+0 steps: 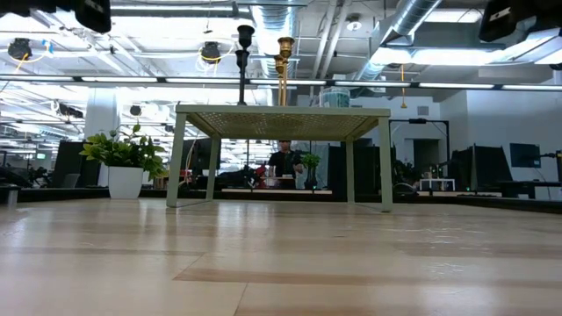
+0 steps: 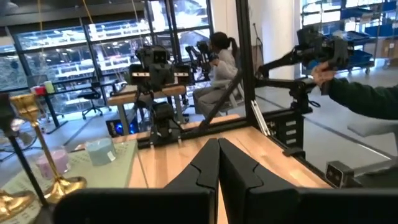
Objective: Pick & Place candle stick holders
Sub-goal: Return to Home Position
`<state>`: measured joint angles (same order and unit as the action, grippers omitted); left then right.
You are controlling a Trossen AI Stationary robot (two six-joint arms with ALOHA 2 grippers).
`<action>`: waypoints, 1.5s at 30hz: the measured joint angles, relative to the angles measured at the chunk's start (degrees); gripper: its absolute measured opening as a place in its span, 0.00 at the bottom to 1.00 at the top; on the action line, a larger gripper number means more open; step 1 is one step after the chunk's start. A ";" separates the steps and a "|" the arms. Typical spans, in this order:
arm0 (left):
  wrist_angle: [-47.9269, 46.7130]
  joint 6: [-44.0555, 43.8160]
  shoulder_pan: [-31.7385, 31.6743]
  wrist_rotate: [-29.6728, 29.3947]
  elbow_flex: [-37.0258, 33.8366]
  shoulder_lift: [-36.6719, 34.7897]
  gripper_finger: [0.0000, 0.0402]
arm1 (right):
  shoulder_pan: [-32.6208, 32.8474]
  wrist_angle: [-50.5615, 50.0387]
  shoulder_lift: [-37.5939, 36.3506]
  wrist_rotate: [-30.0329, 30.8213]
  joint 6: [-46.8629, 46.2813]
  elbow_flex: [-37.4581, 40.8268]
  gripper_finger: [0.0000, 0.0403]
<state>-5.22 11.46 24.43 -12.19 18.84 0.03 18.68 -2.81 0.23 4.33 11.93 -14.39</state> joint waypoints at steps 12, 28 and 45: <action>9.13 2.77 -0.02 3.98 -11.97 0.02 0.03 | 0.02 2.68 -0.02 -0.03 -0.01 4.73 0.00; 13.12 0.01 -0.02 9.44 -18.05 0.02 0.03 | 0.03 8.24 -0.06 -3.09 -1.15 13.96 0.00; 13.01 -2.77 -0.02 9.27 -18.52 0.37 0.03 | 0.04 5.66 -0.09 -3.07 -2.09 13.99 0.00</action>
<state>7.79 8.69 24.40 -2.92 0.32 0.40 18.72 2.85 0.14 1.26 9.85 -0.40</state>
